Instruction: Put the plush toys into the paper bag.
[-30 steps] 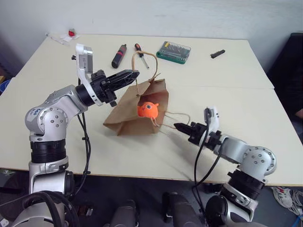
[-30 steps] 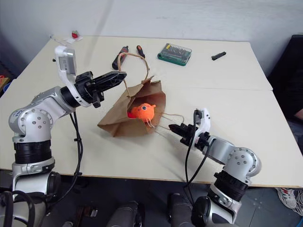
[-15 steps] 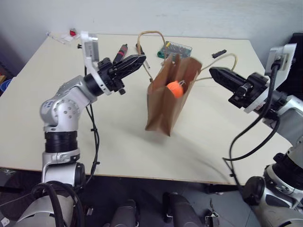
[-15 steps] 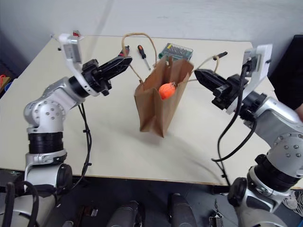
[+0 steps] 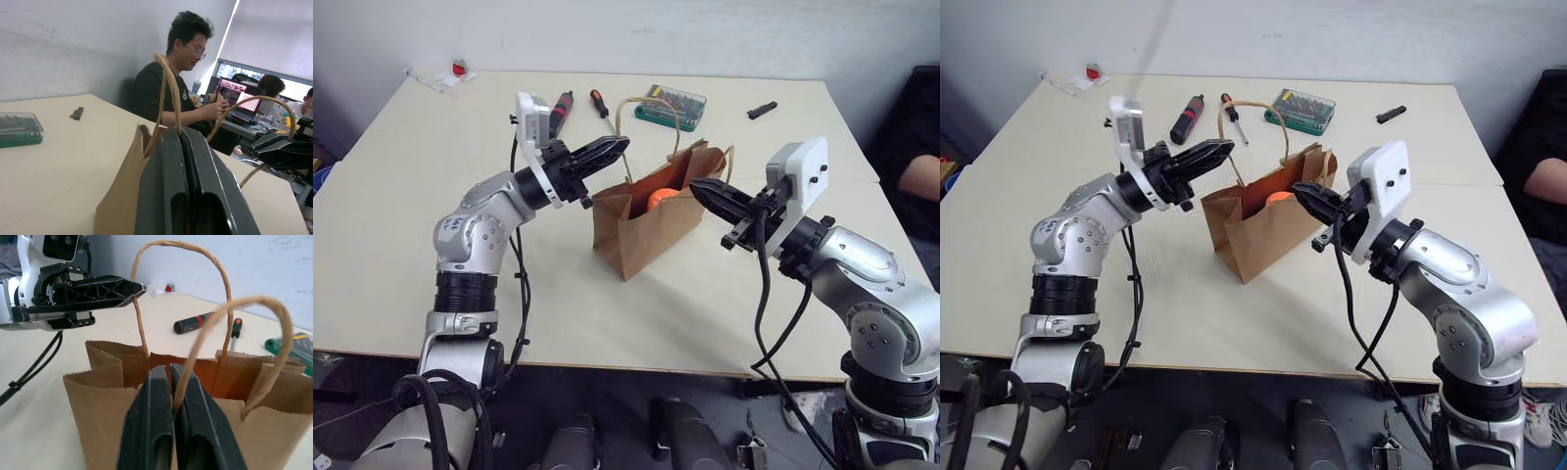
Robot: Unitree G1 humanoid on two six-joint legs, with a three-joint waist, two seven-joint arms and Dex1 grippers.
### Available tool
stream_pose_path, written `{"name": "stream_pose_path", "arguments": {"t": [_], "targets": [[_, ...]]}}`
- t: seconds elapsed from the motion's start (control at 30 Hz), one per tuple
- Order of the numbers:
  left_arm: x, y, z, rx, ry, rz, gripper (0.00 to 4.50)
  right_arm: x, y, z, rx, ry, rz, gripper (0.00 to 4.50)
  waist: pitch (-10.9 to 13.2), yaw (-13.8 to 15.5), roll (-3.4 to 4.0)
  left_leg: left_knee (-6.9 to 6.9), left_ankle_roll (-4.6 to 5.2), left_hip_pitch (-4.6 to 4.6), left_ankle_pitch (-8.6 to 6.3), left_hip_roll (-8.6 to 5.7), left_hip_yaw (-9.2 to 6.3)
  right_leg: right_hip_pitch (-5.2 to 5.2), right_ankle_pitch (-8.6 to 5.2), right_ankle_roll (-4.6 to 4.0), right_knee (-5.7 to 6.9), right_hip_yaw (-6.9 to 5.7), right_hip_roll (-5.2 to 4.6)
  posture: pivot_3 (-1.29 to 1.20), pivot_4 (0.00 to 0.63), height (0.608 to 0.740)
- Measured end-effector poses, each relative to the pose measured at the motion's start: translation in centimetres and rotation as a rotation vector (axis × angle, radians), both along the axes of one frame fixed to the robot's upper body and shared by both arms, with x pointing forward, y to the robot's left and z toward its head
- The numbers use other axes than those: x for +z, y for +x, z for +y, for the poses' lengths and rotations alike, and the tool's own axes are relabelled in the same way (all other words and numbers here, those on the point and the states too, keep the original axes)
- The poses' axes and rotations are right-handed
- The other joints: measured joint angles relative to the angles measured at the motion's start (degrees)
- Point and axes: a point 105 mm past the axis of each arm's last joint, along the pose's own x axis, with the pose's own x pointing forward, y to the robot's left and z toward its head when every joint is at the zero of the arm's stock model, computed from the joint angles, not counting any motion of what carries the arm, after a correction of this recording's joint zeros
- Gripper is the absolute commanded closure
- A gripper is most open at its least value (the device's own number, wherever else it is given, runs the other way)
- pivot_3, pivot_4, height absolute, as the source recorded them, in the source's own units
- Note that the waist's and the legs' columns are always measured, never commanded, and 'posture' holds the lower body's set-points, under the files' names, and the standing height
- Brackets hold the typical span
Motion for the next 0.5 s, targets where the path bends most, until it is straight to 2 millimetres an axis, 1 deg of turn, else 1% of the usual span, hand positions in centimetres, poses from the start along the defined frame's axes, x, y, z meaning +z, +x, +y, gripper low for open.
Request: {"name": "stream_pose_path", "arguments": {"t": [0.13, 0.2, 0.27, 0.33, 0.4, 0.43, 0.47, 0.5], "targets": [[0.6, -0.5, 1.9, 0.034, 0.007, -0.005, 2.65, 0.0, -0.3, -0.2, 0.024, -0.013, 0.022, 2.19, 0.0, 0.07, 0.0, 0.0, 0.01, -0.01, -0.01, 0.0, -0.01, 0.0, 0.0, 0.0, -0.01, -0.01, -0.02, 0.0, 0.15, 0.74], [0.8, -1.3, 2.6, 0.031, 0.027, -0.012, 2.07, -0.2, -0.5, -0.8, 0.024, -0.04, 0.034, 1.54, 0.0, 0.08, 0.0, -0.03, 0.02, 0.0, -0.01, 0.0, -0.01, 0.01, 0.0, 0.0, -0.03, -0.01, -0.03, 0.0, 0.15, 0.74], [0.6, -2.3, 3.8, 0.031, 0.065, -0.01, 1.45, -1.0, -0.7, -1.7, 0.013, -0.069, 0.073, 0.86, 0.0, 0.09, 0.0, -0.07, 0.03, -0.01, -0.02, 0.0, -0.02, 0.02, 0.0, -0.01, -0.08, -0.01, -0.03, 0.0, 0.15, 0.74], [-0.2, -3.1, 4.7, 0.035, 0.1, 0.009, 0.8, -1.9, -1.0, -2.8, 0.001, -0.087, 0.119, 0.8, 0.0, 0.1, 0.0, -0.08, 0.03, 0.0, -0.02, 0.0, -0.02, 0.02, 0.0, 0.0, -0.08, -0.01, -0.05, 0.0, 0.15, 0.74], [-1.2, -3.6, 5.3, 0.045, 0.137, 0.035, 0.16, -1.9, -1.5, -3.6, 0.003, -0.076, 0.147, 0.8, 0.0, 0.13, 0.0, -0.04, 0.04, 0.01, -0.02, 0.0, -0.02, 0.04, 0.0, -0.01, -0.14, -0.01, -0.06, 0.0, 0.15, 0.74], [-1.7, -3.8, 5.5, 0.044, 0.149, 0.046, 0.05, -1.8, -1.6, -4.0, -0.002, -0.068, 0.152, 0.8, 0.0, 0.14, 0.0, -0.04, 0.05, 0.02, -0.03, 0.0, -0.02, 0.05, 0.0, -0.01, -0.16, 0.0, -0.07, 0.0, 0.15, 0.74], [-2.5, -4.0, 5.6, 0.041, 0.17, 0.058, 0.05, -1.8, -1.8, -4.5, -0.003, -0.058, 0.167, 0.8, 0.0, 0.15, 0.0, -0.04, 0.05, 0.04, -0.03, 0.0, -0.03, 0.07, -0.01, -0.02, -0.28, -0.01, -0.07, 0.0, 0.15, 0.74], [-3.4, -4.2, 5.5, 0.04, 0.2, 0.067, 0.05, -2.2, -1.9, -5.0, -0.014, -0.063, 0.187, 0.8, 0.0, 0.15, 0.0, -0.06, 0.06, 0.09, -0.03, 0.0, -0.03, 0.12, -0.01, -0.02, -0.31, -0.01, -0.07, 0.0, 0.15, 0.74]]}}
